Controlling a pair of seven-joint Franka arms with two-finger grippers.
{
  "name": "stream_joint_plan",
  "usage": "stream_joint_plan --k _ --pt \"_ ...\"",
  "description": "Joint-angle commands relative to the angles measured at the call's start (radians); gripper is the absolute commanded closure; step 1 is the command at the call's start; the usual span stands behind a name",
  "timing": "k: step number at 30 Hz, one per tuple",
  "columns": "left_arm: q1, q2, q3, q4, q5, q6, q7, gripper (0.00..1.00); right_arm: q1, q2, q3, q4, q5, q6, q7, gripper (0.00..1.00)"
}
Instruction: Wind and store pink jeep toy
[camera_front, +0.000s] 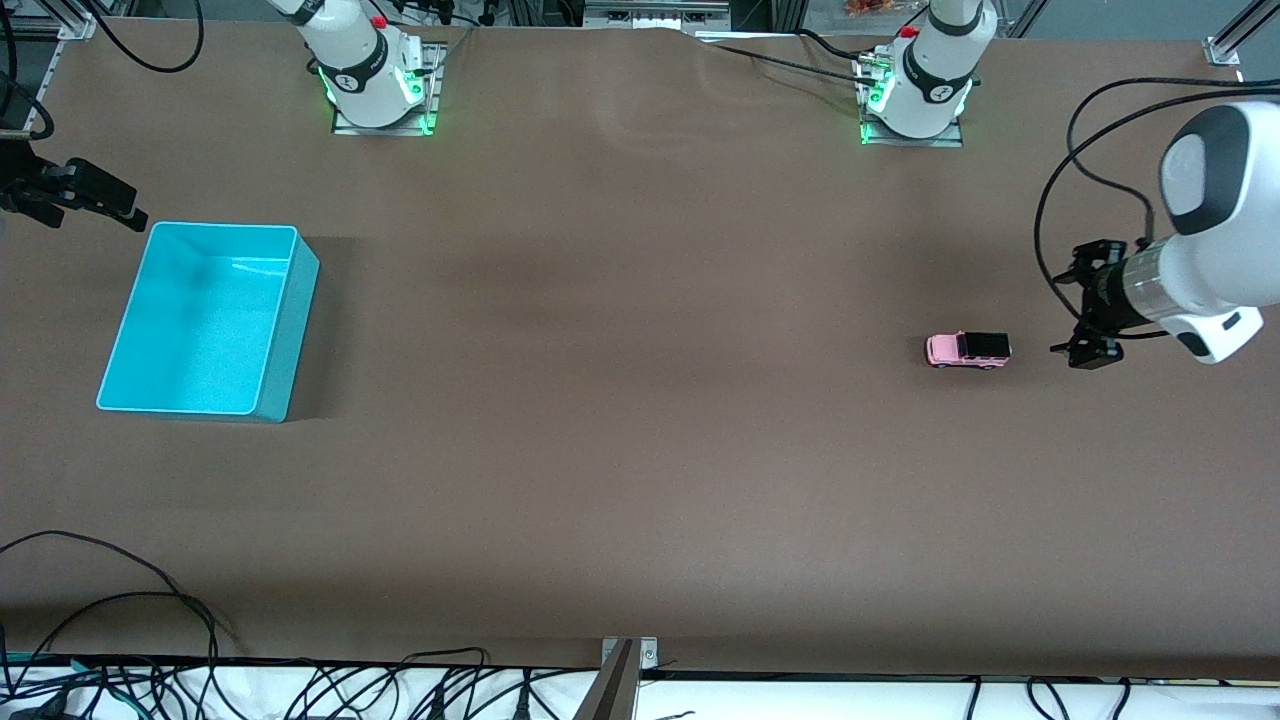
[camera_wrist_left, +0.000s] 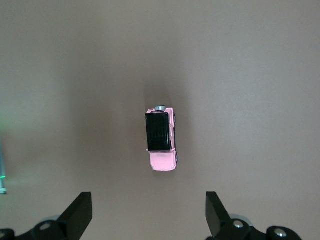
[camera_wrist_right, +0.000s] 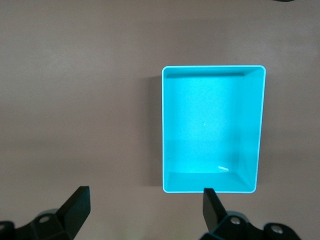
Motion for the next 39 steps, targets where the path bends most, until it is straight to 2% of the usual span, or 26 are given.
stream_joint_plan --k 1,11,16,20,32,39 --pt "0.007 -0.028 -0.007 -0.115 0.018 0.122 -0.066 0.0 -0.002 0.002 0.0 0.015 0.008 -0.018 -0.008 0.0" --pt "0.019 -0.037 -0.007 -0.318 0.024 0.405 -0.086 0.0 -0.002 0.001 0.0 0.015 0.008 -0.018 -0.007 0.0" --pt "0.018 -0.016 -0.007 -0.375 0.032 0.52 -0.08 0.0 -0.002 0.001 0.0 0.015 0.008 -0.018 -0.007 0.0" --pt "0.016 0.007 -0.009 -0.39 0.089 0.553 -0.08 0.0 -0.002 0.001 0.0 0.015 0.008 -0.018 -0.007 0.0" --pt "0.018 0.095 -0.009 -0.399 0.098 0.686 -0.08 0.0 -0.002 0.002 0.0 0.015 0.008 -0.018 -0.008 0.0" --pt "0.018 0.113 -0.009 -0.425 0.099 0.74 -0.08 0.02 -0.002 0.002 0.0 0.015 0.008 -0.018 -0.007 0.0"
